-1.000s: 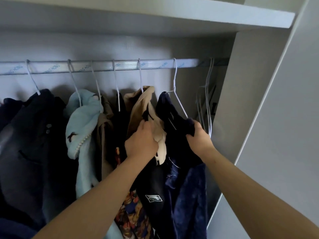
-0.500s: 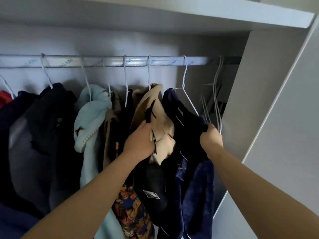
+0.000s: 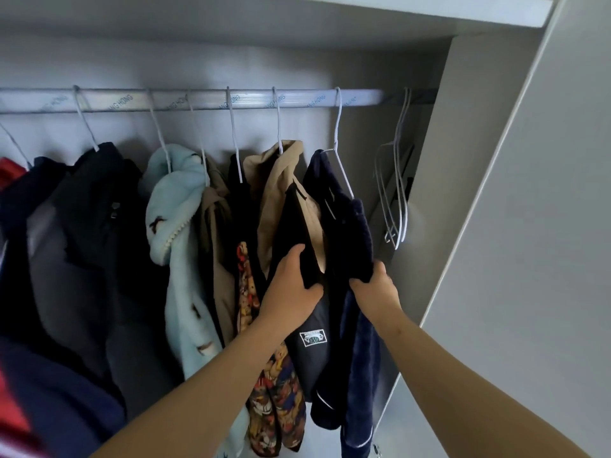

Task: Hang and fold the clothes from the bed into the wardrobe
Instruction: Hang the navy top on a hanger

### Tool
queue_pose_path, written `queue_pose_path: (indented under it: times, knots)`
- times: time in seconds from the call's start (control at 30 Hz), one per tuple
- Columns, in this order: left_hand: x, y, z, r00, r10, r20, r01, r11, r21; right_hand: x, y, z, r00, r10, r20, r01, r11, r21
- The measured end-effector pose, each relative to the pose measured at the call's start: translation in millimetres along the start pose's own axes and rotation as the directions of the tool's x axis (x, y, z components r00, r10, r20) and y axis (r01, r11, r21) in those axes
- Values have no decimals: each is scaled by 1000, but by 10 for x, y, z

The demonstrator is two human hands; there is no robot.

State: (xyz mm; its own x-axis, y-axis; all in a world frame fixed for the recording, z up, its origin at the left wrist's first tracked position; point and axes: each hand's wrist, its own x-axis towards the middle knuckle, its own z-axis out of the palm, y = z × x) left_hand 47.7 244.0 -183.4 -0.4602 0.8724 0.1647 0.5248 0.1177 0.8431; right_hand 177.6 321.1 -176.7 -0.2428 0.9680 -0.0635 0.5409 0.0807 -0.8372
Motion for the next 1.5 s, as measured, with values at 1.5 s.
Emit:
queue_pose_path:
  times: [1.5]
  knots:
    - [-5921,1305,3296,-338,-65,939,-371,926,-69,-6307,3279,-1288,-220,953,-209,92,233,968]
